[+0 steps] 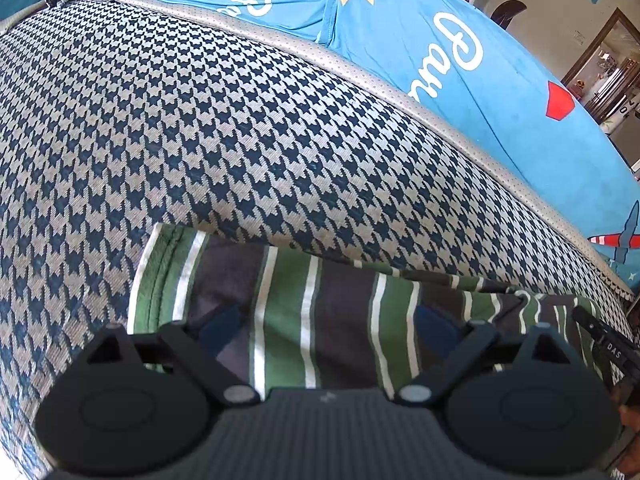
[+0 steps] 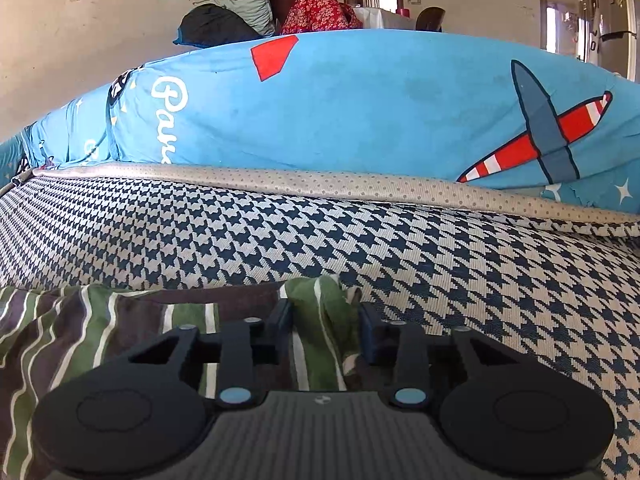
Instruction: Fold clothes
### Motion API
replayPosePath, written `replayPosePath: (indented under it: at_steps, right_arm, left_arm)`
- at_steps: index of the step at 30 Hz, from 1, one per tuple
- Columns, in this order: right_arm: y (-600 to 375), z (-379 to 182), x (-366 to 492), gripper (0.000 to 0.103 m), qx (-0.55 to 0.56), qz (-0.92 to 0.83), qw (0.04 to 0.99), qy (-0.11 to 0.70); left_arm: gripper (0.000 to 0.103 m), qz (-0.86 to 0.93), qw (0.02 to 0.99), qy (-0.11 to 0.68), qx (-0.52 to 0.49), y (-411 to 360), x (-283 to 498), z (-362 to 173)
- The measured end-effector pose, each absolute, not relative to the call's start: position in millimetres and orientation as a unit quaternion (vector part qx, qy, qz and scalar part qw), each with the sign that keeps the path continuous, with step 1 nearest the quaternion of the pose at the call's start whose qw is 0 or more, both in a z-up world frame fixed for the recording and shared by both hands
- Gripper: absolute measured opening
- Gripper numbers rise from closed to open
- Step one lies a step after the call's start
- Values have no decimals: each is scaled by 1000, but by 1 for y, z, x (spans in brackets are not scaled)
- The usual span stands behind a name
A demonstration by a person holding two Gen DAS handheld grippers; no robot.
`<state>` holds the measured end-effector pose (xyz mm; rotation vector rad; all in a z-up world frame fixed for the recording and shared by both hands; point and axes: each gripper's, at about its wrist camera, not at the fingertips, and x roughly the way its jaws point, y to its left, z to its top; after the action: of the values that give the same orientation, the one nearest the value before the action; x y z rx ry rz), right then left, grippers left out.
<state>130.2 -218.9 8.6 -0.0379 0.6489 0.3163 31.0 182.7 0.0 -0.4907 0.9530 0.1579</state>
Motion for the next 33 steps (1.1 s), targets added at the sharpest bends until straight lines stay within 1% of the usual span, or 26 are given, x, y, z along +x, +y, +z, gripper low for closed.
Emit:
replayPosePath:
  at_steps: [4, 7, 11, 15, 18, 19, 21, 22, 23, 29, 33]
  right_arm:
    - [-224, 15, 127, 15, -2, 137, 943, 303]
    - [-228, 21, 125, 11, 4, 119, 950, 289]
    - [-232, 15, 132, 10, 12, 85, 951, 298]
    - [-228, 10, 135, 10, -7, 63, 952, 301]
    - [-227, 9, 136, 12, -4, 53, 951, 304]
    - [-228, 10, 136, 14, 0, 53, 951, 305]
    - [-225, 16, 132, 21, -9, 49, 952, 300]
    - [-223, 20, 129, 28, -17, 44, 955, 294]
    - [-221, 25, 124, 31, -26, 37, 958, 283]
    - [-219, 58, 93, 33, -15, 43, 967, 249]
    - [-215, 65, 68, 33, -8, 92, 959, 267]
  left_arm:
    - [95, 77, 857, 455, -230, 180, 32, -2]
    - [95, 74, 857, 457, -225, 176, 33, -4]
    - [96, 71, 857, 461, -220, 170, 34, -6]
    - [97, 63, 858, 464, -213, 163, 38, -7]
    - [98, 56, 859, 465, -205, 156, 44, -10]
    - [98, 54, 859, 467, -202, 153, 46, -11]
    - [98, 52, 860, 468, -197, 148, 50, -12]
    - [99, 51, 860, 469, -195, 145, 52, -12]
    - [99, 51, 861, 468, -193, 142, 54, -13]
    - [101, 55, 868, 465, -165, 122, 70, -17]
    - [103, 62, 875, 462, -132, 112, 76, -23]
